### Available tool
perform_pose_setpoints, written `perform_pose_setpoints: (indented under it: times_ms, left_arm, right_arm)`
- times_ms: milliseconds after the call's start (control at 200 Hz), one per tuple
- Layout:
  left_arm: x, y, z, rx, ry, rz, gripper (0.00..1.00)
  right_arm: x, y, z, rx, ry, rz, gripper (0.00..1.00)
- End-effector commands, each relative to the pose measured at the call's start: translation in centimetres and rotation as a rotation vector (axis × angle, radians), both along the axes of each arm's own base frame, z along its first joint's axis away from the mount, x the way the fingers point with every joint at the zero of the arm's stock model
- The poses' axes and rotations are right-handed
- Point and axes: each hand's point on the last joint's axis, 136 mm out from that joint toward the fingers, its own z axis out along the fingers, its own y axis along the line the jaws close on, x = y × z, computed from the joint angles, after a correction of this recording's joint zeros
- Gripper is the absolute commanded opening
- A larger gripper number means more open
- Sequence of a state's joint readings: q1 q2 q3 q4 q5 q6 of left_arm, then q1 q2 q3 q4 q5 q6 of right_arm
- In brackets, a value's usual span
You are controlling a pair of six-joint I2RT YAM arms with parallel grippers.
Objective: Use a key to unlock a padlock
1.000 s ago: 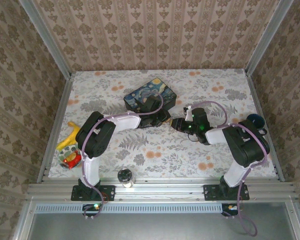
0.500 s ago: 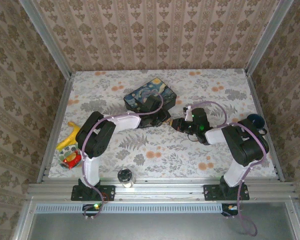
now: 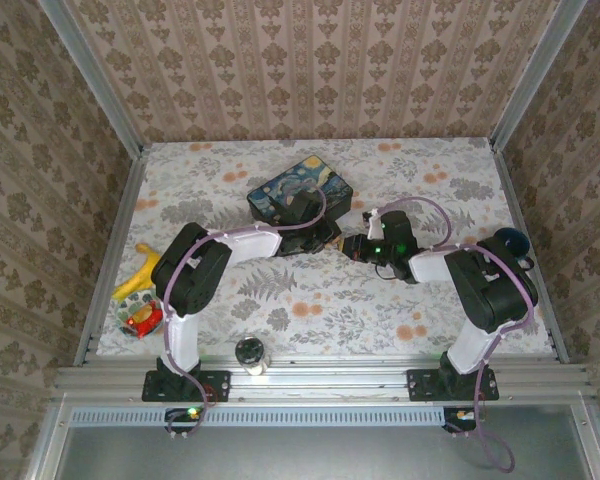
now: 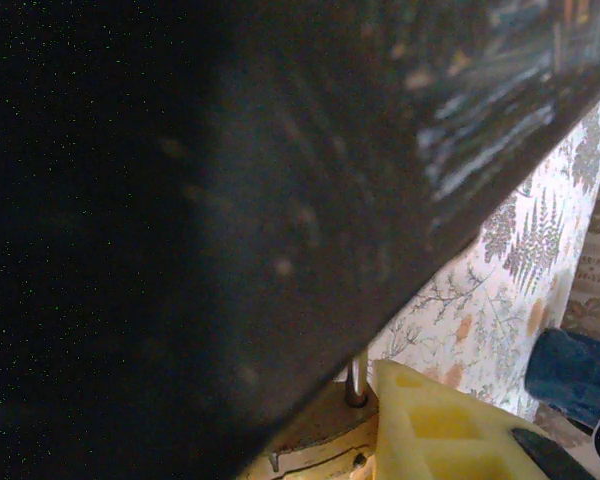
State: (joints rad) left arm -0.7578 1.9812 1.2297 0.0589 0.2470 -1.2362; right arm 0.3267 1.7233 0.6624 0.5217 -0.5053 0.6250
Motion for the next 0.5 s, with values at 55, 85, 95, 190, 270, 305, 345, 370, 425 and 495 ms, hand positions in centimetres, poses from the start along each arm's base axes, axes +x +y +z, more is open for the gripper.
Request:
perform_pose_setpoints:
  times_ms: [55, 85, 95, 190, 270, 305, 345, 370, 425, 495]
  left_arm:
    - [-5.5, 1.0, -5.0, 0.040, 0.293, -0.037, 0.05]
    - [-5.5, 1.1, -5.1, 0.041, 0.295, -0.037, 0.05]
    - [-5.5, 1.0, -5.1, 0.040, 0.294, -0.037, 0.05]
    - [-5.5, 1.0, -5.0, 0.040, 0.294, -0.039, 0.05]
    - [-5.4, 1.0, -4.9, 0.037, 0.292, -0.039, 0.05]
    - [-5.4, 1.0, -4.9, 0.039, 0.294, -0.040, 0.05]
    - [-5.4, 1.0, -4.9, 0.038, 0.292, -0.040, 0.05]
    - [-5.3, 0.9, -4.9, 0.037, 0.293, -0.040, 0.04]
    - [-5.4, 0.8, -4.9, 0.036, 0.293, -0.045, 0.03]
    - [-5.4, 0.8, -4.9, 0.037, 0.293, -0.046, 0.03]
  right_arm:
    - [1.7, -0.8, 0.6, -0.099, -0.069, -0.008, 0.00]
    - [1.7, -0.9, 0.7, -0.101, -0.071, -0.010, 0.00]
    - [1.8, -0.9, 0.8, -0.102, -0.074, -0.009, 0.00]
    - [2.2, -1.0, 1.1, -0.097, -0.084, -0.020, 0.00]
    - [2.5, -1.2, 1.4, -0.093, -0.092, -0.032, 0.00]
    - [2.6, -1.2, 1.6, -0.087, -0.095, -0.034, 0.00]
    - [2.8, -1.1, 1.7, -0.076, -0.098, -0.037, 0.00]
    - [2.9, -1.0, 1.9, -0.069, -0.100, -0.039, 0.00]
    - [3.1, -0.9, 2.0, -0.057, -0.104, -0.044, 0.00]
    - [3.4, -1.1, 2.2, -0.054, -0.107, -0.059, 0.00]
